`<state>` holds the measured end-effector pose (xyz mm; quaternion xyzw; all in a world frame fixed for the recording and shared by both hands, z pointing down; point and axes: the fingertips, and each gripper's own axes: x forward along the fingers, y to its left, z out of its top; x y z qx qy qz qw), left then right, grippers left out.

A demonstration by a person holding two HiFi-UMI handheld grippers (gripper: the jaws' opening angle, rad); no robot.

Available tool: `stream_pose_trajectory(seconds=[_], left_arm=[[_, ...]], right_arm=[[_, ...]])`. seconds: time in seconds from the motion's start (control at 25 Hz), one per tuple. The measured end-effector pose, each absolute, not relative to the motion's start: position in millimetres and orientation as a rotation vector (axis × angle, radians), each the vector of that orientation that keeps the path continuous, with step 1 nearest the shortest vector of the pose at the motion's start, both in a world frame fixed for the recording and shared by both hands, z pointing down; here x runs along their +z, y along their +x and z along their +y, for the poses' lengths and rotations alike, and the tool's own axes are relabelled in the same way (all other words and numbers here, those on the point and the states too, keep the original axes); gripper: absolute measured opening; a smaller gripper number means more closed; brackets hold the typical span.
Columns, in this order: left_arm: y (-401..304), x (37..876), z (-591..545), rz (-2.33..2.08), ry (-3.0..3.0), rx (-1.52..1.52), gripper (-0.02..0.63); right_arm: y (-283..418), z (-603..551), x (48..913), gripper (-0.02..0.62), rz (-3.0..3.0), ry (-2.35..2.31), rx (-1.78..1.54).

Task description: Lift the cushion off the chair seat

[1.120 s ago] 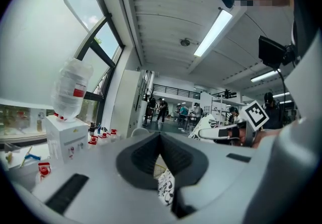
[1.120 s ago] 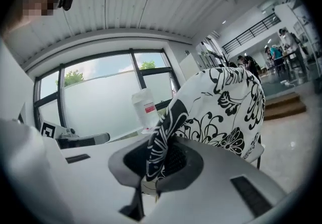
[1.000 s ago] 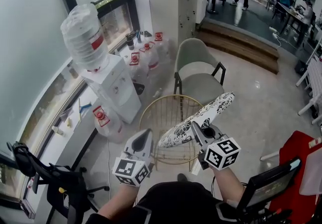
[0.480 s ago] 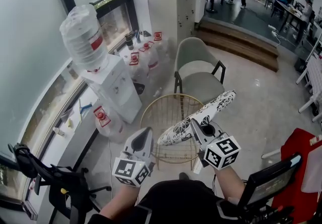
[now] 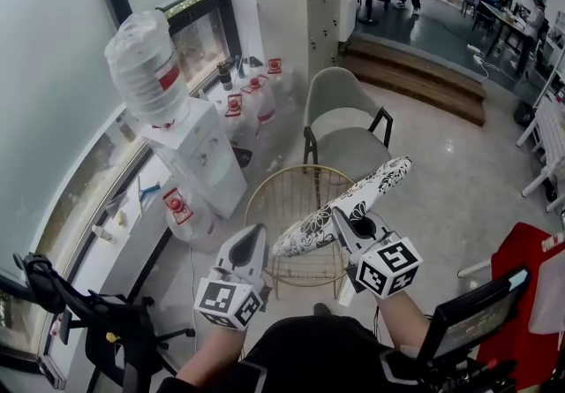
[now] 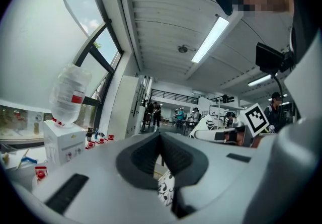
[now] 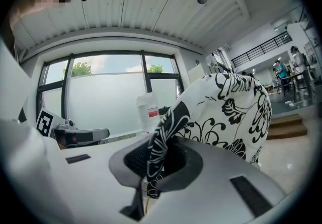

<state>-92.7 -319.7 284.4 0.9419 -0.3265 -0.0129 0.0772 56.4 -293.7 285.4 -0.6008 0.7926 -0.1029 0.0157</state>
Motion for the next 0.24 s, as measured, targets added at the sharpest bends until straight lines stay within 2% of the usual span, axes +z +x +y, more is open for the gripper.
stream_pose_trajectory(seconds=[0.24], left_arm=[[-91.1, 284.5, -315.9, -0.951, 2.824, -0.057, 0.008]], right_arm=[[56.4, -292.6, 282.9, 0.021, 2.472, -1.885, -0.308]])
